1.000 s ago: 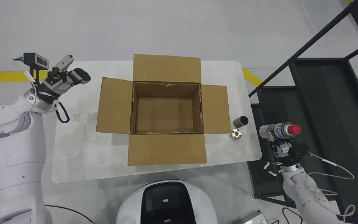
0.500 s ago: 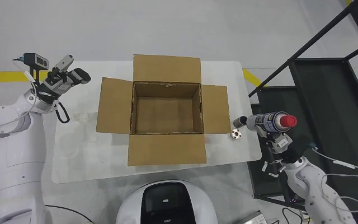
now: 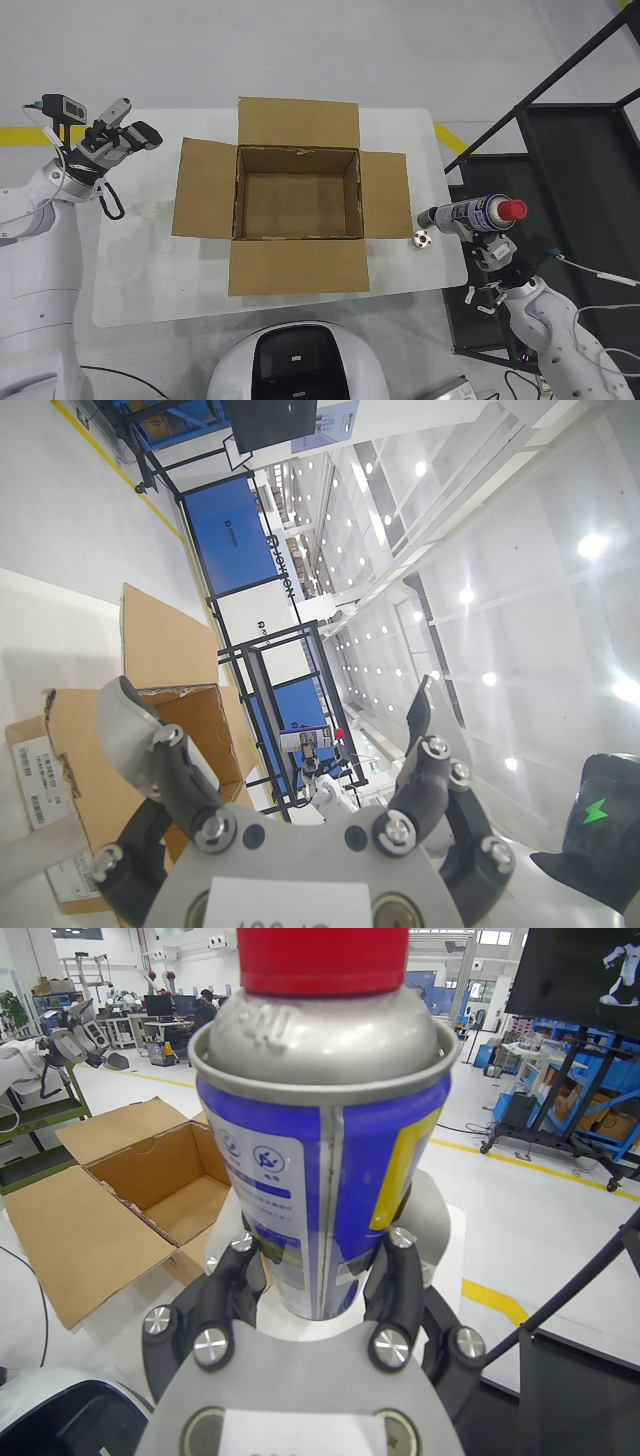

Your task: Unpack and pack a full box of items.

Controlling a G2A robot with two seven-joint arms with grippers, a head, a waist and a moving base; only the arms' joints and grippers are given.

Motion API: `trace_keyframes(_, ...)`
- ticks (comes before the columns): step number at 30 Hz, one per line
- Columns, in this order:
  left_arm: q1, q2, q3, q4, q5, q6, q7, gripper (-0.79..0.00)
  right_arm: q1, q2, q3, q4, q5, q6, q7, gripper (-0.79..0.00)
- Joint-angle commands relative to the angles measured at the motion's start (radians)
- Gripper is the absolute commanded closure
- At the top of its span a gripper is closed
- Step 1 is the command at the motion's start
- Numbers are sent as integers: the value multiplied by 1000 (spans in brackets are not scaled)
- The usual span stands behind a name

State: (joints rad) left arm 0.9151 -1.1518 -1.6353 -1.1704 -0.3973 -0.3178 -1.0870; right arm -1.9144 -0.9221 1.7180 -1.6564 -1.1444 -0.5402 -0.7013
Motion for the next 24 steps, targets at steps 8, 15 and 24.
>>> trace_keyframes(8, 0, 0, 0, 0, 0, 0, 0, -785, 24, 1, -7, -48, -38, -6, 59, 0)
trace_keyframes(15, 0, 0, 0, 0, 0, 0, 0, -785, 173, 2, -90, -233, -97, -37, 376, 0)
trace_keyframes(24, 0, 0, 0, 0, 0, 0, 0, -785, 338, -19, -284, -237, -55, 22, 678, 0)
